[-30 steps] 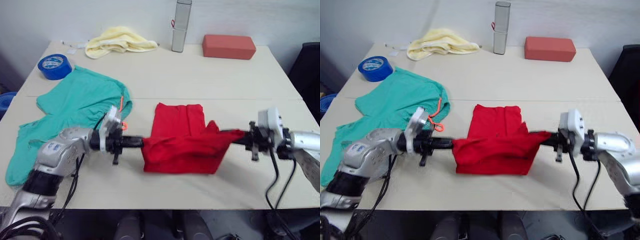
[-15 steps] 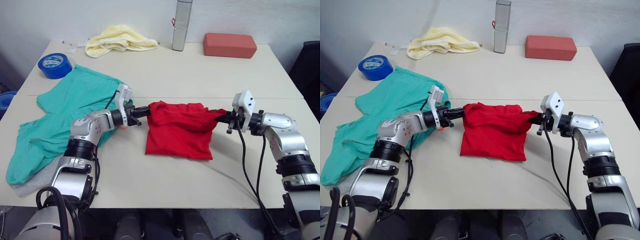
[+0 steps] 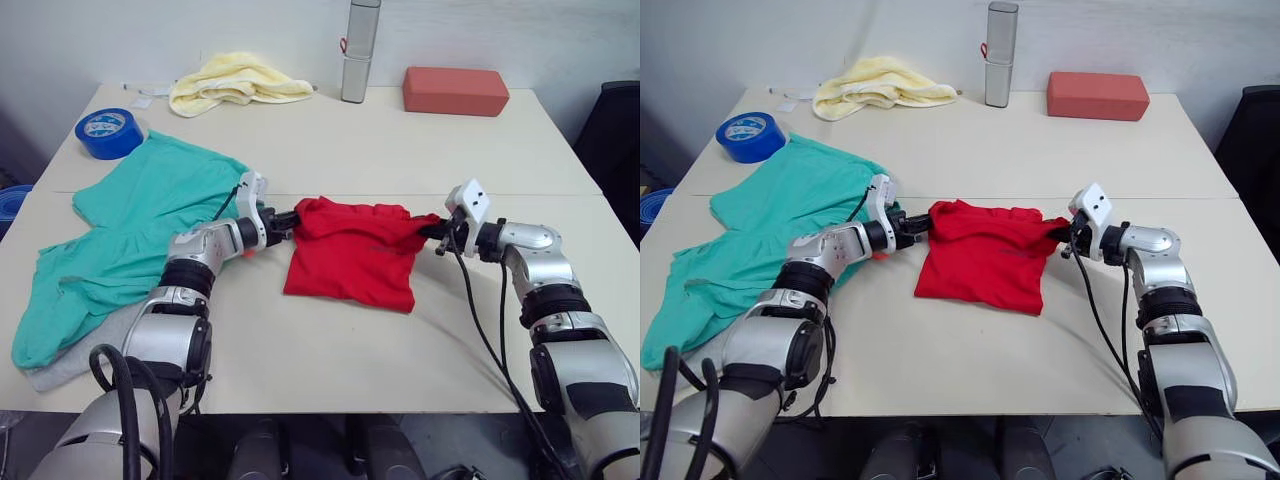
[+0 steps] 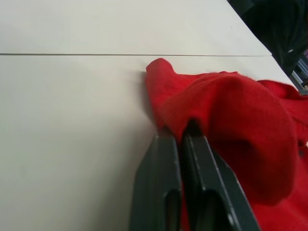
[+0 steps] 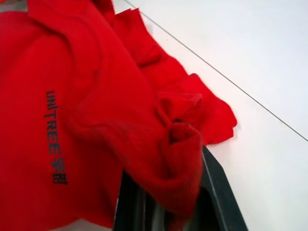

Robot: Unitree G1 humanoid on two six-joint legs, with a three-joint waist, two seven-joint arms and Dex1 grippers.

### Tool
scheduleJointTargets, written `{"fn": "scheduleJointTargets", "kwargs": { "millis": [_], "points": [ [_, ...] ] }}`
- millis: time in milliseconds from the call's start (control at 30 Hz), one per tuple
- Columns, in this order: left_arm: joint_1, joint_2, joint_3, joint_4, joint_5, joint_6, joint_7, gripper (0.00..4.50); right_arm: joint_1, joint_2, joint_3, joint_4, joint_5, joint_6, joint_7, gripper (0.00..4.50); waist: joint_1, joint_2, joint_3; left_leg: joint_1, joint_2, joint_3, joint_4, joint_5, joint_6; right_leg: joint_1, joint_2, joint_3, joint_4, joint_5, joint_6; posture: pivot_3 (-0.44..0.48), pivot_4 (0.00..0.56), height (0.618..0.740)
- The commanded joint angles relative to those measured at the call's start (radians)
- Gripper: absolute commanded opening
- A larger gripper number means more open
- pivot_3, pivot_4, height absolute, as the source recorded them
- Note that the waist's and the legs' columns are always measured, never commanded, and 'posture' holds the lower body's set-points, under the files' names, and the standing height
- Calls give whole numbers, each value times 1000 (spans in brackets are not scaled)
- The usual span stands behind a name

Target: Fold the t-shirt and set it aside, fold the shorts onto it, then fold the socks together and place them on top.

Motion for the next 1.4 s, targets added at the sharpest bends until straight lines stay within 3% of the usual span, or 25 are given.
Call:
{"fn": "scheduleJointTargets", "kwargs": {
  "millis": [33,133,267,333,467,533,600,733,1033,1133,1400],
  "points": [
    [-4,11,4,-47,62,-140,18,1299,-21,-24,-45,-4,-12,-13,-37,1388,0,0,0,0,0,0,0,0,0,0,0,0,0,0,0,0,150,740],
    [56,53,-78,-167,151,-261,-85,2242,-6,-65,-73,-38,-3,3,-23,2428,0,0,0,0,0,0,0,0,0,0,0,0,0,0,0,0,150,740],
    [133,100,-80,-323,176,-328,-112,2283,36,-121,-112,-118,32,88,29,3875,1,1,0,0,0,0,-1,-1,-1,0,0,0,-1,0,0,0,150,740],
    [175,133,-81,-398,188,-340,-122,2646,75,-153,-131,-183,45,119,51,4500,2,1,0,0,0,0,-1,-1,-1,0,0,1,-1,0,0,0,150,740],
    [297,221,-101,-608,203,-390,-205,3780,204,-215,-148,-386,62,132,114,4500,1,1,0,0,0,0,-1,-1,-1,0,0,1,-1,0,0,0,150,740],
    [373,272,-95,-709,153,-421,-323,4448,322,-222,-143,-627,103,123,154,4500,0,1,0,0,1,1,-2,-1,-1,0,-1,1,-1,0,0,0,150,740],
    [449,314,-76,-791,84,-452,-445,4481,439,-221,-100,-890,146,177,179,4500,-1,1,1,1,2,1,-2,-1,-2,0,-1,2,-1,0,0,0,150,740],
    [572,397,-79,-874,43,-480,-596,4481,550,-153,-2,-1161,101,252,65,4500,-3,2,1,3,4,1,-2,-2,-4,0,-1,3,1,0,-3,0,150,740],
    [680,422,-65,-954,19,-506,-650,4481,578,-79,171,-1174,-106,210,-64,4500,4,1,1,2,0,-2,-2,-4,1,2,-8,-1,-3,1,-5,0,150,740],
    [702,423,-64,-970,18,-504,-646,4500,556,-34,229,-1136,-197,216,-139,3890,-3,1,1,2,1,-1,-2,-4,1,1,-7,-2,-3,1,-5,0,150,740],
    [724,415,-66,-1012,9,-474,-617,4500,504,33,280,-1037,-339,205,-272,985,-2,1,1,2,2,0,-2,-3,0,1,-3,-1,-1,1,-5,0,150,740]
  ]
}}
